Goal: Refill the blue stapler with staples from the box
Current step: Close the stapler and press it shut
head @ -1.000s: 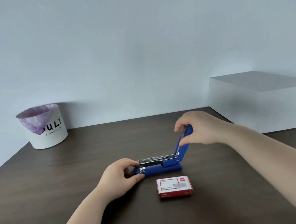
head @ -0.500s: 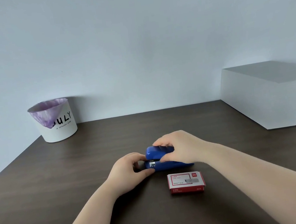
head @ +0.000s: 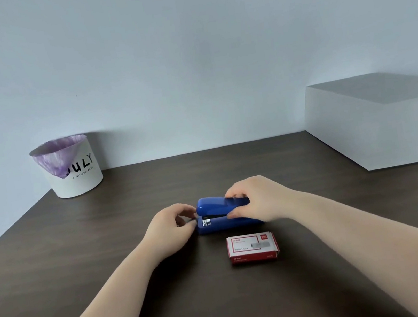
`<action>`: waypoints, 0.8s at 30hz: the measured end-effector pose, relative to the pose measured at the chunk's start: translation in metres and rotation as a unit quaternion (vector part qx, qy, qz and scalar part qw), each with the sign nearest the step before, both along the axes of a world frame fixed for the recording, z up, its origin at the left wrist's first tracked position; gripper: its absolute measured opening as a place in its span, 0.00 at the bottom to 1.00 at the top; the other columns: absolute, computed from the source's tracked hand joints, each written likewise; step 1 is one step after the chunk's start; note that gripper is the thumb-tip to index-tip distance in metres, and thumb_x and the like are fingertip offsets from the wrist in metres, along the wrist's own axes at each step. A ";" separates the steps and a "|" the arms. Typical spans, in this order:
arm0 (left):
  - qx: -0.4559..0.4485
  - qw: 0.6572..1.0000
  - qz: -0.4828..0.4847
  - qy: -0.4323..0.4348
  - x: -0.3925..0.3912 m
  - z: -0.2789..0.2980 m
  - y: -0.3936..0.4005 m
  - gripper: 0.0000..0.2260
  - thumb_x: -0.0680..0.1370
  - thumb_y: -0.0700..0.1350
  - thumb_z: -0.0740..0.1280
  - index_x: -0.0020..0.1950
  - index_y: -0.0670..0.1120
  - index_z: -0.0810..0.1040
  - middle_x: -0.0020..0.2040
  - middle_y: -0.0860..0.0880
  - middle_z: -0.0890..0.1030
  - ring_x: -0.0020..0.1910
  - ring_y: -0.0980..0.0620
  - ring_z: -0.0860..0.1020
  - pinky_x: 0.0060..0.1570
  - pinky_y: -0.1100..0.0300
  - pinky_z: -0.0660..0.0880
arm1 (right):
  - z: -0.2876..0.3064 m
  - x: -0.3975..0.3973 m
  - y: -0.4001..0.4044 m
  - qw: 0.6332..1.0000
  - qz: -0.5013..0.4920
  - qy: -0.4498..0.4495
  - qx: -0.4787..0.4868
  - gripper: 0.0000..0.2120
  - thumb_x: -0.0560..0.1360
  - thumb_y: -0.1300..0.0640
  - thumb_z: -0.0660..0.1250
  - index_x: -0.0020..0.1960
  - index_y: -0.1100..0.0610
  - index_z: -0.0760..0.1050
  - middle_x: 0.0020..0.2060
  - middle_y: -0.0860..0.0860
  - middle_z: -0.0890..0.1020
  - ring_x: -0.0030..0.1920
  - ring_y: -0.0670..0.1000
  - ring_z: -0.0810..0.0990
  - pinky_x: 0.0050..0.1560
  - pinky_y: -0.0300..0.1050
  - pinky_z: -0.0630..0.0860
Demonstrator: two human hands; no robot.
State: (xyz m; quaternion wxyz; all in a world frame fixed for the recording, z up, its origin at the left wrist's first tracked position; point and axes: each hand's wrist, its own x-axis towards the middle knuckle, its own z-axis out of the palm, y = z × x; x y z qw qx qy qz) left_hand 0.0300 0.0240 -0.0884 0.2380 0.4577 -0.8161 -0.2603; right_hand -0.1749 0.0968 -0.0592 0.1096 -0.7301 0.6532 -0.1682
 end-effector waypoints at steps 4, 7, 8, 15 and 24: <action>-0.049 0.995 0.082 -0.022 -0.017 -0.006 -0.011 0.04 0.75 0.43 0.62 0.45 0.49 0.76 0.44 0.50 0.80 0.44 0.49 0.77 0.45 0.57 0.71 | -0.007 -0.005 0.001 0.998 -0.029 0.017 -0.045 0.15 0.74 0.48 0.67 0.58 0.52 0.75 0.50 0.50 0.81 0.48 0.51 0.77 0.48 0.44 0.73; -0.075 0.989 0.116 -0.051 -0.034 -0.008 -0.022 0.04 0.75 0.44 0.60 0.44 0.47 0.74 0.43 0.49 0.79 0.43 0.48 0.75 0.42 0.56 0.71 | -0.013 -0.018 -0.007 0.993 -0.077 0.040 -0.086 0.13 0.74 0.47 0.65 0.55 0.53 0.74 0.47 0.51 0.81 0.45 0.52 0.77 0.45 0.47 0.74; -0.074 0.988 0.118 -0.072 -0.041 -0.007 -0.026 0.04 0.75 0.45 0.60 0.44 0.47 0.74 0.43 0.50 0.78 0.43 0.47 0.75 0.42 0.56 0.70 | -0.014 -0.024 -0.011 0.990 -0.095 0.051 -0.095 0.13 0.75 0.47 0.64 0.54 0.54 0.74 0.46 0.52 0.81 0.45 0.53 0.78 0.45 0.49 0.75; -0.071 0.985 0.064 -0.141 -0.120 0.000 -0.062 0.08 0.76 0.51 0.59 0.43 0.48 0.72 0.44 0.50 0.76 0.45 0.47 0.73 0.43 0.56 0.70 | -0.015 -0.091 -0.041 0.965 -0.213 0.102 -0.110 0.13 0.76 0.48 0.61 0.51 0.58 0.69 0.39 0.52 0.73 0.39 0.56 0.73 0.36 0.47 0.68; -0.103 0.989 -0.022 -0.103 -0.214 -0.010 -0.098 0.07 0.76 0.51 0.59 0.42 0.48 0.71 0.42 0.50 0.76 0.44 0.47 0.73 0.42 0.57 0.69 | -0.022 -0.191 -0.072 0.900 -0.334 0.242 -0.141 0.14 0.78 0.48 0.58 0.50 0.60 0.70 0.35 0.55 0.75 0.37 0.58 0.73 0.32 0.44 0.64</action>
